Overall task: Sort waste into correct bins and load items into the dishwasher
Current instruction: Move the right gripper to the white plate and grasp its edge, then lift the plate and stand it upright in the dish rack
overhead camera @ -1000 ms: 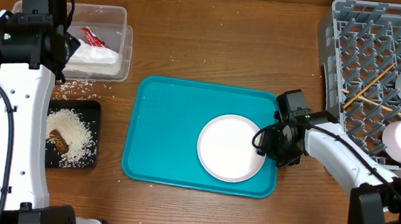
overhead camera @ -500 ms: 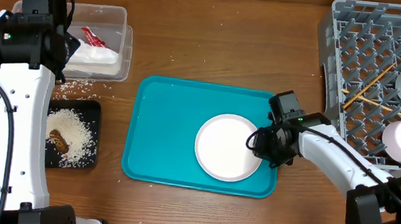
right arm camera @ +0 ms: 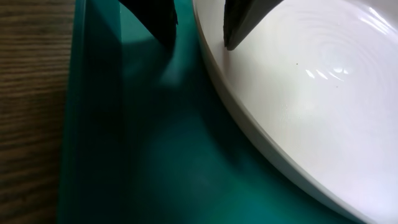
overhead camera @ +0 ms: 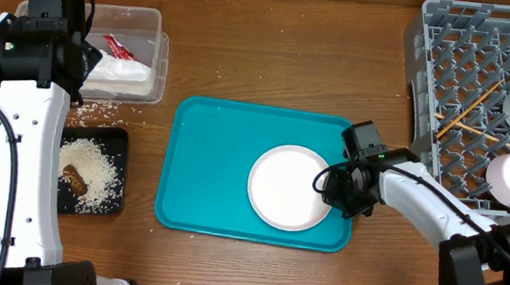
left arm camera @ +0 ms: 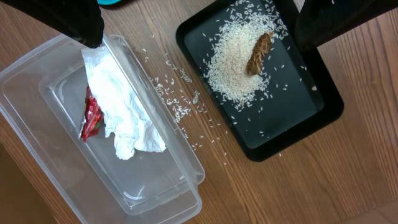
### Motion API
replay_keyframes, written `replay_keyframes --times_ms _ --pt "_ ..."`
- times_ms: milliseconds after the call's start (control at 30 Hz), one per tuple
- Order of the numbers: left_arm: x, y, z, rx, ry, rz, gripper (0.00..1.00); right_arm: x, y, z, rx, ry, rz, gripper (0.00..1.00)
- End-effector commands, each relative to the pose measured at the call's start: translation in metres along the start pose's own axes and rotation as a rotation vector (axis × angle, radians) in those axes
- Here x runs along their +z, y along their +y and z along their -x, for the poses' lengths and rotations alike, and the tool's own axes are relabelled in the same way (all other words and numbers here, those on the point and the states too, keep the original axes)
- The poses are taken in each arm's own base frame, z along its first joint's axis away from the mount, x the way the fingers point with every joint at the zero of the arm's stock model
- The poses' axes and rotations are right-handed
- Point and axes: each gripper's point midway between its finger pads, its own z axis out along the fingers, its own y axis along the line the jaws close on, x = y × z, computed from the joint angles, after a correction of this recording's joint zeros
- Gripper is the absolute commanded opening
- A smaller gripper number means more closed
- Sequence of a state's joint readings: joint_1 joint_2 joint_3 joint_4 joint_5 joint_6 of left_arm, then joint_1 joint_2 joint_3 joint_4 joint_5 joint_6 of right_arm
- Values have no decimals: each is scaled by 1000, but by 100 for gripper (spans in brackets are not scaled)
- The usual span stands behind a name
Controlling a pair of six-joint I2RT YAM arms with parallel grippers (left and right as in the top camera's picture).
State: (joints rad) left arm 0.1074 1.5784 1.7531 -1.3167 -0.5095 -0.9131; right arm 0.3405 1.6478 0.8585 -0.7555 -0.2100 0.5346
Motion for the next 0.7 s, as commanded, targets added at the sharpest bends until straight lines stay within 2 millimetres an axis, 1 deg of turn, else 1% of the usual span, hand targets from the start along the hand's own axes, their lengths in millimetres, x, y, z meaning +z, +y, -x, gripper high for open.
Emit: replay_keyframes --times_ms 0,67,133,167,267,367,433,500,600,667 --pt "2 3 3 -1 -14 19 100 3 -3 -3 14 -3 -7 24" --pt "2 3 3 -1 -14 19 100 3 -3 -3 19 -1 -6 16" --pt "2 3 3 -1 -14 19 100 2 -2 -4 37 2 0 6" --pt "2 3 3 -1 -14 19 100 2 -1 -4 49 3 3 4" --pt "2 3 3 -1 -14 19 100 -4 5 0 48 3 22 4" --pt "2 3 3 -1 -14 19 100 -20 12 12 57 -10 34 4" --pt "2 3 3 -1 -14 19 100 -39 16 26 68 -30 37 4" --pt "2 3 3 -1 -14 19 100 -64 15 44 93 -75 20 4" --pt "2 3 3 -1 -14 19 100 -110 8 78 92 -190 -12 4" --pt "2 3 3 -1 -14 19 100 -148 0 101 112 -278 -34 4"
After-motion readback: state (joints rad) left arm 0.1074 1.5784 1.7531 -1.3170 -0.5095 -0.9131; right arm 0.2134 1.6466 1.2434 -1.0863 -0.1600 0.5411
